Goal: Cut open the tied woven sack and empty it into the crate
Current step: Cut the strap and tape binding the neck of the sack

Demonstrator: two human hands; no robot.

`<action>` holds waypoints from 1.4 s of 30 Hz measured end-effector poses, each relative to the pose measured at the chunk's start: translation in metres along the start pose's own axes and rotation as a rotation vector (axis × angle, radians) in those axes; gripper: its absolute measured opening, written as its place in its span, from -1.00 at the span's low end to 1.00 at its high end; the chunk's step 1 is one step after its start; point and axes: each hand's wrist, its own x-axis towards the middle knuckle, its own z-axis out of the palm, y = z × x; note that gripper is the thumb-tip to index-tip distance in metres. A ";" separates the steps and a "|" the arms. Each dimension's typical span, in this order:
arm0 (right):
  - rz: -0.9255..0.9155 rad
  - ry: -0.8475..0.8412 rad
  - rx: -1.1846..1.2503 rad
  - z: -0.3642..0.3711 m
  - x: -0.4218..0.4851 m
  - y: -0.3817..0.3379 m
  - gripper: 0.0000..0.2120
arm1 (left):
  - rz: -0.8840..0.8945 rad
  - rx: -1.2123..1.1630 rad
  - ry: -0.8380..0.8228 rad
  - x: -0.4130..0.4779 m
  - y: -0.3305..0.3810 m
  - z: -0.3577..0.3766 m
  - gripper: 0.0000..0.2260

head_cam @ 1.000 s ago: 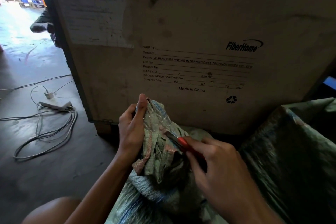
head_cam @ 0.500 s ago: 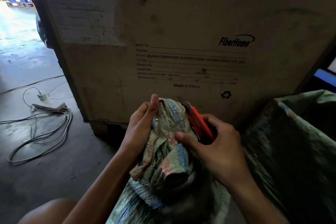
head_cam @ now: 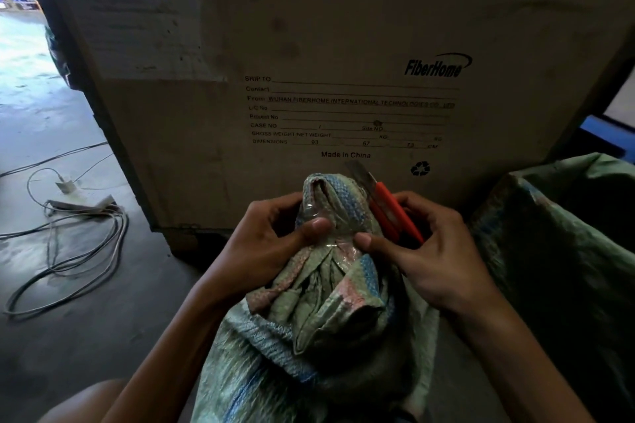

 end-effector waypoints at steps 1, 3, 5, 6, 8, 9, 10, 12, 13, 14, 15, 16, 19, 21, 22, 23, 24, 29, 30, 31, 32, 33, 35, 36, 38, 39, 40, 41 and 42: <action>0.010 -0.023 0.027 0.000 0.000 -0.001 -0.66 | 0.009 -0.007 -0.008 0.000 0.000 -0.001 -0.76; 0.021 -0.062 0.063 0.000 0.001 -0.002 -0.67 | 0.019 -0.021 -0.018 0.000 0.001 -0.003 -0.76; 0.022 -0.101 0.107 0.000 0.001 -0.003 -0.68 | 0.016 -0.059 -0.034 -0.001 0.000 -0.006 -0.77; 0.020 -0.119 0.126 -0.002 0.001 -0.004 -0.69 | 0.008 -0.083 -0.046 -0.001 0.000 -0.008 -0.78; 0.016 -0.154 0.163 -0.008 0.001 -0.006 -0.72 | -0.008 -0.144 -0.084 -0.002 0.000 -0.014 -0.83; 0.019 -0.176 0.180 -0.012 0.002 -0.007 -0.72 | -0.021 -0.169 -0.110 -0.003 0.001 -0.017 -0.84; 0.021 -0.194 0.184 -0.015 0.002 -0.008 -0.72 | -0.030 -0.179 -0.136 -0.004 0.002 -0.021 -0.82; 0.028 -0.204 0.156 -0.018 0.001 -0.009 -0.71 | -0.044 -0.137 -0.170 -0.005 0.003 -0.027 -0.78; 0.037 -0.195 0.138 -0.018 0.001 -0.008 -0.72 | -0.046 -0.087 -0.187 -0.005 0.003 -0.031 -0.79; 0.045 -0.178 0.123 -0.016 0.002 -0.006 -0.72 | -0.053 -0.032 -0.210 -0.005 0.003 -0.033 -0.76; 0.054 -0.154 0.109 -0.014 0.002 -0.004 -0.73 | -0.061 0.015 -0.227 -0.005 0.001 -0.035 -0.66; 0.057 -0.126 0.089 -0.011 0.002 -0.001 -0.73 | -0.063 0.053 -0.230 -0.005 -0.001 -0.037 -0.55; 0.028 -0.078 0.021 -0.006 0.003 0.001 -0.73 | -0.009 0.194 -0.154 -0.005 -0.005 -0.039 -0.36; 0.004 -0.082 -0.019 -0.001 0.002 0.000 -0.74 | 0.061 0.347 -0.042 -0.005 -0.006 -0.039 -0.33; -0.007 -0.075 -0.042 0.001 0.001 0.000 -0.74 | 0.102 0.450 0.036 -0.004 -0.008 -0.037 -0.31; -0.012 -0.057 -0.063 0.004 0.000 -0.001 -0.72 | 0.134 0.564 0.128 -0.003 -0.010 -0.034 -0.30; -0.010 -0.033 -0.071 0.006 -0.001 -0.001 -0.71 | 0.146 0.668 0.224 -0.003 -0.012 -0.030 -0.29; 0.010 0.118 0.021 0.016 -0.004 -0.002 -0.68 | -0.159 0.723 0.584 -0.007 -0.020 0.006 -0.48; 0.008 0.169 0.053 0.017 -0.005 -0.002 -0.69 | -0.282 0.588 0.562 -0.008 -0.017 0.011 -0.48; 0.008 0.220 0.081 0.016 -0.005 -0.003 -0.71 | -0.383 0.380 0.509 -0.008 -0.012 0.014 -0.47; 0.013 0.263 0.103 0.016 -0.005 -0.003 -0.71 | -0.453 0.157 0.421 -0.007 -0.006 0.016 -0.48; 0.026 0.289 0.113 0.015 -0.005 -0.003 -0.71 | -0.480 -0.020 0.304 -0.007 0.001 0.018 -0.50; 0.050 0.291 0.136 0.014 -0.005 -0.005 -0.70 | -0.458 -0.151 0.103 -0.008 0.011 0.022 -0.51; 0.058 0.275 0.167 0.014 -0.005 -0.005 -0.70 | -0.422 -0.154 0.049 -0.010 0.012 0.024 -0.51; 0.070 0.221 0.218 0.012 -0.005 -0.006 -0.68 | -0.366 -0.127 0.042 -0.011 0.009 0.025 -0.55; 0.077 0.186 0.226 0.010 -0.004 -0.007 -0.65 | -0.349 -0.149 0.050 -0.011 0.008 0.023 -0.57; 0.093 0.144 0.230 0.008 -0.003 -0.007 -0.62 | -0.332 -0.187 0.053 -0.011 0.007 0.021 -0.58; 0.112 0.091 0.236 0.005 -0.003 -0.007 -0.57 | -0.323 -0.219 0.061 -0.011 0.005 0.017 -0.59; 0.128 0.038 0.224 0.002 -0.002 -0.006 -0.53 | -0.323 -0.244 0.069 -0.011 0.004 0.014 -0.60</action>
